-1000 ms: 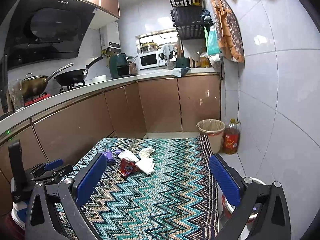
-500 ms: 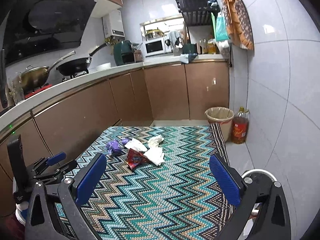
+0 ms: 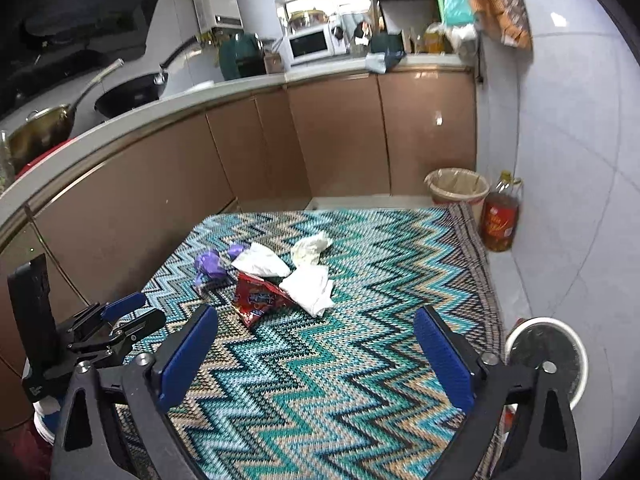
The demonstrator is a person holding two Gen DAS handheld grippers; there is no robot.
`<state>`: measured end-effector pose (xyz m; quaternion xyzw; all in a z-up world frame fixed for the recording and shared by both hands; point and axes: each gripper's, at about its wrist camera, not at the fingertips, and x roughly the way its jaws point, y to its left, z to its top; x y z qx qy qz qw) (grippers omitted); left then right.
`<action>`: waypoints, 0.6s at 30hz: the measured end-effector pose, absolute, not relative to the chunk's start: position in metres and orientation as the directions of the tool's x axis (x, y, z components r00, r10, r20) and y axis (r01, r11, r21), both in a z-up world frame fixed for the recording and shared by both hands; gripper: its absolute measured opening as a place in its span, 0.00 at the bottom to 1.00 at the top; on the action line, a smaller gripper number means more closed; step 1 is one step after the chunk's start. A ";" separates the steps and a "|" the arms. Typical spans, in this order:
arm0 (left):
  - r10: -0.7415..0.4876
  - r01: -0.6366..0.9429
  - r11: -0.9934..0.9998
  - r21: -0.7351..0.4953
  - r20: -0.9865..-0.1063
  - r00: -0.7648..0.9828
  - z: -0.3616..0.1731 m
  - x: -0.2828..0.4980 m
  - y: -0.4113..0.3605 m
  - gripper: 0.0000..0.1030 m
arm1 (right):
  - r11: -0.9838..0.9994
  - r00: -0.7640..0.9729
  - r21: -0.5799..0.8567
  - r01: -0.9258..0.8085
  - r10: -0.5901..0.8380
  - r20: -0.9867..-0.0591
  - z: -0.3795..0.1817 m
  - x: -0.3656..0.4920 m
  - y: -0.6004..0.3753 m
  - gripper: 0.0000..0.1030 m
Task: Collect trash
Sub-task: 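Move both open tools back over the remaining trash on the rug, then grasp the red snack wrapper with the left tool while the right tool grasps a white tissue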
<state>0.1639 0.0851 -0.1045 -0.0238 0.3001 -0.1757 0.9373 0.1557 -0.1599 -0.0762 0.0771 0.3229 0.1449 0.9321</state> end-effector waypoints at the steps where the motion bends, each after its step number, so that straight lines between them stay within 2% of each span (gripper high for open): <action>1: -0.351 0.321 0.934 -0.156 -0.560 0.750 -0.107 0.170 0.084 0.64 | 0.944 0.742 0.242 -0.223 0.325 -0.587 -0.081 0.162 -0.159 0.89; 5: -0.381 0.346 0.922 -0.176 -0.580 0.720 -0.118 0.198 0.076 0.64 | 0.934 0.700 0.268 -0.238 0.356 -0.619 -0.103 0.195 -0.153 0.81; 7: -0.393 0.361 0.915 -0.178 -0.586 0.708 -0.121 0.212 0.070 0.60 | 0.927 0.684 0.283 -0.246 0.372 -0.627 -0.113 0.210 -0.151 0.77; 14: -0.412 0.398 0.901 -0.172 -0.628 0.661 -0.144 0.253 0.048 0.41 | 0.908 0.639 0.324 -0.267 0.418 -0.646 -0.141 0.259 -0.148 0.68; 18: -0.418 0.396 0.897 -0.193 -0.658 0.626 -0.162 0.269 0.044 0.24 | 0.898 0.613 0.344 -0.275 0.440 -0.656 -0.159 0.284 -0.144 0.65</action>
